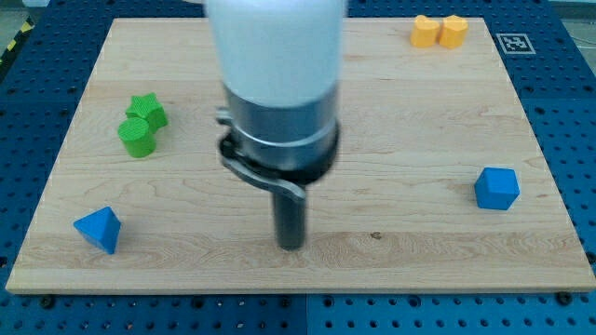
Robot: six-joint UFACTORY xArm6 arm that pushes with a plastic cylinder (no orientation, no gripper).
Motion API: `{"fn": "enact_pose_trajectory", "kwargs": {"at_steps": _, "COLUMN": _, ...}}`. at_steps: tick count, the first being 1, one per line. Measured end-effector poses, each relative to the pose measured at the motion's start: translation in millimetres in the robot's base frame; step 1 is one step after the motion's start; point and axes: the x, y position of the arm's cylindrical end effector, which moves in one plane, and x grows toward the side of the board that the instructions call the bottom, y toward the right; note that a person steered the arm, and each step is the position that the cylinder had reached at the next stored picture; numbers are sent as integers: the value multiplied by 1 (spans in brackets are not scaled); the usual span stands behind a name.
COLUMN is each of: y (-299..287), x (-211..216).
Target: Push the blue cube into the blue triangle
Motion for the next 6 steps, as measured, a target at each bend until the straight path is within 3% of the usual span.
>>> {"fn": "enact_pose_trajectory", "kwargs": {"at_steps": 1, "y": 75, "x": 32}}
{"fn": "enact_pose_trajectory", "kwargs": {"at_steps": 2, "y": 79, "x": 33}}
{"fn": "enact_pose_trajectory", "kwargs": {"at_steps": 4, "y": 273, "x": 0}}
{"fn": "enact_pose_trajectory", "kwargs": {"at_steps": 5, "y": 340, "x": -23}}
{"fn": "enact_pose_trajectory", "kwargs": {"at_steps": 6, "y": 339, "x": -40}}
